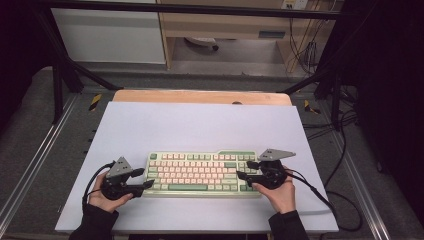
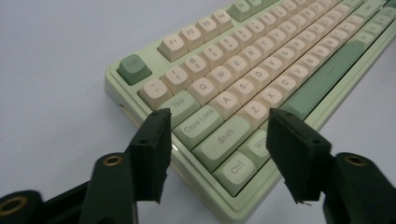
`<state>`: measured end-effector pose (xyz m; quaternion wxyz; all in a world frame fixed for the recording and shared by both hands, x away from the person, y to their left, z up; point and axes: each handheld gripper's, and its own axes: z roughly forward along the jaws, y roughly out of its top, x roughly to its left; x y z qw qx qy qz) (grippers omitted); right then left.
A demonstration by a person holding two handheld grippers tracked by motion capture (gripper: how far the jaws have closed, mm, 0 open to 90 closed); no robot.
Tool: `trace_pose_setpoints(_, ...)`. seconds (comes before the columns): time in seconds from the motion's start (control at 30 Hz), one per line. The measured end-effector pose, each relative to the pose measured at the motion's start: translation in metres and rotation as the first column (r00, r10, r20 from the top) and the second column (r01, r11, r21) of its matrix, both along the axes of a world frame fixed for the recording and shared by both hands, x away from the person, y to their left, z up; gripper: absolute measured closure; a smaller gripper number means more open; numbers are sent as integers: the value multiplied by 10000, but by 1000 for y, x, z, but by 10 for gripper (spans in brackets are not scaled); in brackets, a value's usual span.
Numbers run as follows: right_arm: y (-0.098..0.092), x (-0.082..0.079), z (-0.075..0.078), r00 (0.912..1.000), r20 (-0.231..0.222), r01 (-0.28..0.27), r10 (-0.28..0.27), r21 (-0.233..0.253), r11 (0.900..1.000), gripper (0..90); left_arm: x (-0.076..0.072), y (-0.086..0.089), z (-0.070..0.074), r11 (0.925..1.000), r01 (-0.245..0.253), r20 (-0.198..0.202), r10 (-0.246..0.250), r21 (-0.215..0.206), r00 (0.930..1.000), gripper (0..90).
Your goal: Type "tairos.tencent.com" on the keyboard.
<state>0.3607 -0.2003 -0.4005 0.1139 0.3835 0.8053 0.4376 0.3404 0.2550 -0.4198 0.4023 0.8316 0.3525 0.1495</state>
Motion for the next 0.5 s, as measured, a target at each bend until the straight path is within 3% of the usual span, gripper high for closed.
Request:
trace_pose_setpoints(0.13, -18, -3, -5, 9997, 86, 244, -245, 149, 9996, 248, 0, 4, -3, 10000, -68, -39, 68, 39, 10000, 273)
trace_pose_setpoints(0.3, -37, -6, -13, 9983, 135, 565, -565, 33, 9984, 138, -1, 13, -7, 9999, -91, -149, 91, -55, 9998, 172)
trace_pose_setpoints(0.5, -54, -10, -24, 9977, -246, 636, -636, -2, 9980, 86, -4, 21, -15, 9995, -301, -267, 300, -22, 9992, 62)
